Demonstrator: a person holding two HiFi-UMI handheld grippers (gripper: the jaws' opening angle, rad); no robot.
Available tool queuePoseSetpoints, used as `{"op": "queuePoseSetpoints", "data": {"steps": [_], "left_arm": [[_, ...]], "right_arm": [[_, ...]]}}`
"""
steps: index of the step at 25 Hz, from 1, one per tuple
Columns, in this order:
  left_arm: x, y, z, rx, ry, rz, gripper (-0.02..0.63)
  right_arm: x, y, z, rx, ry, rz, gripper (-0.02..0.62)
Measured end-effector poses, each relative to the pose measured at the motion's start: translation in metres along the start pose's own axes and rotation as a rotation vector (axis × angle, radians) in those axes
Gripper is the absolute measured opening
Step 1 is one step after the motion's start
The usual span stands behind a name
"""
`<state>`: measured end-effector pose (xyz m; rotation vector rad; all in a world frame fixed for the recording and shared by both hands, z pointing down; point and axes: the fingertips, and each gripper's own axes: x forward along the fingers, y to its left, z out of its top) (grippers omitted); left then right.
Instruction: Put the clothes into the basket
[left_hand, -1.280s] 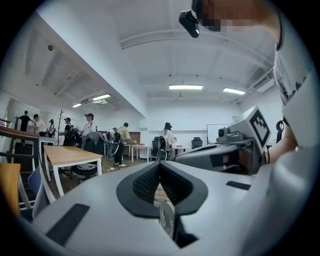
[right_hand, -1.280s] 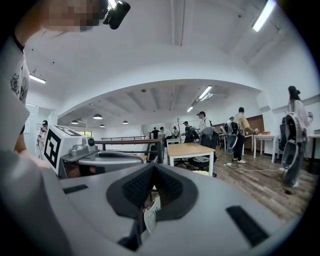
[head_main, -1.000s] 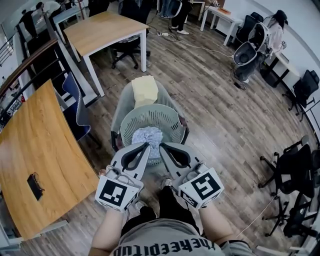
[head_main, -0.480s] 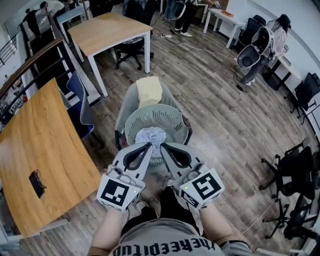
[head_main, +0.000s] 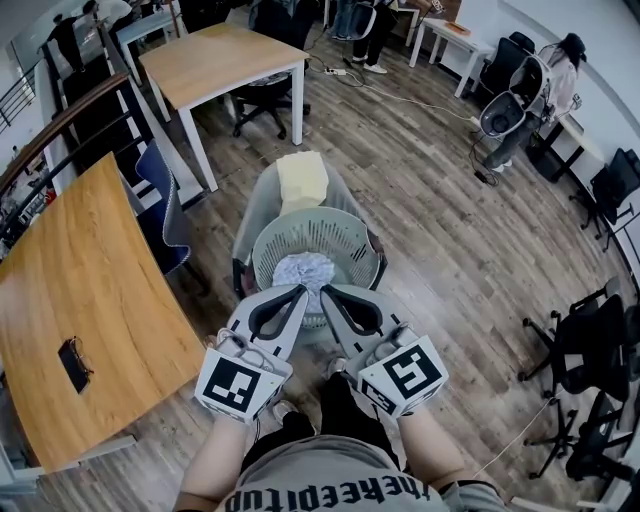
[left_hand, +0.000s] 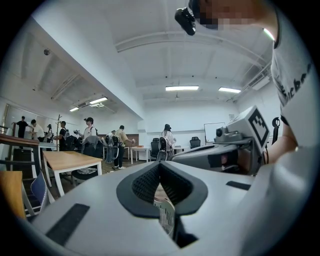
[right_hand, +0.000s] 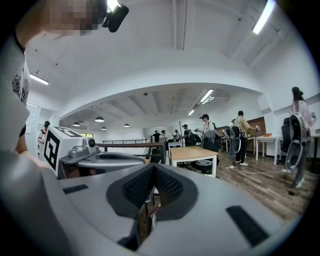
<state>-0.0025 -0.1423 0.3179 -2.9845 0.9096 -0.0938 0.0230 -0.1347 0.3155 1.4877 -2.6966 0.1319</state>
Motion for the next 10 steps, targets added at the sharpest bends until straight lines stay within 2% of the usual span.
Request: {"op": "queuePoseSetpoints", "data": {"steps": [10], "left_arm": [[-0.0082, 0.0062, 0.0072, -0.002, -0.004, 0.009, 0.014]], "right_arm": [[0.0045, 0.0069, 0.0055, -0.006, 0.0, 0.001, 0.011]]}}
